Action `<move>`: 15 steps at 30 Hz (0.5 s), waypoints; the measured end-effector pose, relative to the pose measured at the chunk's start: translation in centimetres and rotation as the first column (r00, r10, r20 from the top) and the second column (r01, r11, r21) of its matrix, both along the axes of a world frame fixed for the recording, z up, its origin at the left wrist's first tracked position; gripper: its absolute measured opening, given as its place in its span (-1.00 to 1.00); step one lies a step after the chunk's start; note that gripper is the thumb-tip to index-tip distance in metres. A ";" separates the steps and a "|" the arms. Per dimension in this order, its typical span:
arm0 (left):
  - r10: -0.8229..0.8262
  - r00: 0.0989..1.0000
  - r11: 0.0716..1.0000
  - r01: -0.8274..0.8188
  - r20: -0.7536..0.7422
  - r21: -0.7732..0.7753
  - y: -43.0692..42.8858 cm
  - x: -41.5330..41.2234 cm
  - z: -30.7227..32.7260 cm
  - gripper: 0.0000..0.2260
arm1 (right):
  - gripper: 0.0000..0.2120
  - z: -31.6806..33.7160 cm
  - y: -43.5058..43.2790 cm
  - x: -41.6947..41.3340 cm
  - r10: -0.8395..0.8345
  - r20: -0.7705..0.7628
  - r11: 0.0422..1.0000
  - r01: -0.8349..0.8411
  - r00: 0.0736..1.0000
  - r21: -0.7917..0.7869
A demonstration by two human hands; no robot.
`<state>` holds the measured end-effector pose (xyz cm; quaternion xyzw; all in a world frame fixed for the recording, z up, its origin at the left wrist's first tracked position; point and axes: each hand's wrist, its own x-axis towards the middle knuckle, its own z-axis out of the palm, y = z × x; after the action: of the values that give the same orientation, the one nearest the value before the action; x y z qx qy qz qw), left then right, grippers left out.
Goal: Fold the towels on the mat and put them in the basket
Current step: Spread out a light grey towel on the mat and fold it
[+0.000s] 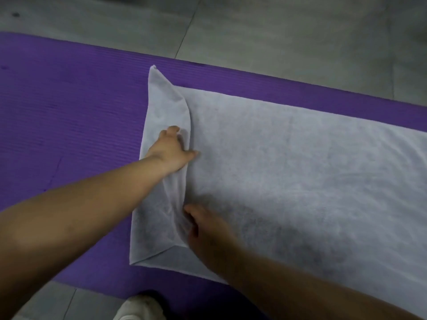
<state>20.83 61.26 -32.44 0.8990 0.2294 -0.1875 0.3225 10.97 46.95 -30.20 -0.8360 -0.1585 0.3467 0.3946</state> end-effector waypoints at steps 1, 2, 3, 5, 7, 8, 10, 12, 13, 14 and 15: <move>-0.076 0.996 0.992 0.080 -0.046 0.097 -0.4 0.6 0.0 -0.37 | -0.66 0.0 -0.1 -0.1 0.021 0.021 1.000 -0.020 1.000 -0.019; -0.119 0.991 0.976 0.128 -0.061 0.178 -0.6 1.0 -0.3 -0.40 | -0.64 0.1 -0.2 -0.2 0.026 0.028 0.999 -0.025 0.999 -0.029; -0.121 0.991 0.967 0.129 -0.053 0.219 -0.7 1.5 -0.3 -0.44 | -0.62 0.1 -0.4 -0.2 0.028 0.029 0.999 -0.027 0.999 -0.035; -0.043 0.999 0.974 0.039 0.016 0.222 -0.7 2.5 0.0 -0.48 | -0.61 0.4 -1.2 0.0 0.048 0.040 0.998 -0.047 0.998 -0.044; 0.074 0.992 0.981 -0.092 0.104 0.173 0.2 3.3 0.7 -0.51 | -0.64 0.9 -2.2 0.0 0.112 0.037 0.993 -0.111 0.993 -0.041; 0.133 0.980 0.979 -0.153 0.146 0.134 0.8 3.6 1.2 -0.51 | -0.66 1.3 -3.0 0.1 0.146 0.030 0.988 -0.145 0.989 -0.044; 0.245 0.949 0.967 -0.254 0.200 0.024 1.4 4.1 2.2 -0.49 | -0.67 2.3 -5.1 0.8 0.205 0.001 0.978 -0.205 0.979 -0.045; 0.280 0.940 0.960 -0.273 0.193 -0.061 0.9 4.3 3.0 -0.44 | -0.64 3.4 -8.2 2.0 0.214 -0.046 0.976 -0.215 0.976 -0.029; 0.250 0.953 0.968 -0.240 0.172 -0.079 0.1 4.4 3.3 -0.43 | -0.65 3.9 -10.2 2.7 0.184 -0.073 0.981 -0.187 0.980 -0.041; 0.203 0.966 0.977 -0.189 0.160 -0.097 -1.1 4.6 3.7 -0.43 | -0.70 4.5 -12.5 3.3 0.142 -0.098 0.987 -0.149 0.985 -0.066; 0.149 0.975 0.984 -0.129 0.165 -0.126 -2.4 4.8 3.9 -0.45 | -0.73 5.1 -14.8 3.7 0.090 -0.117 0.991 -0.101 0.989 -0.084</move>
<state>25.63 58.82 -28.50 0.8737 0.2519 -0.0982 0.4045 14.65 32.14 -25.09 -0.8235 -0.1602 0.4186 0.3478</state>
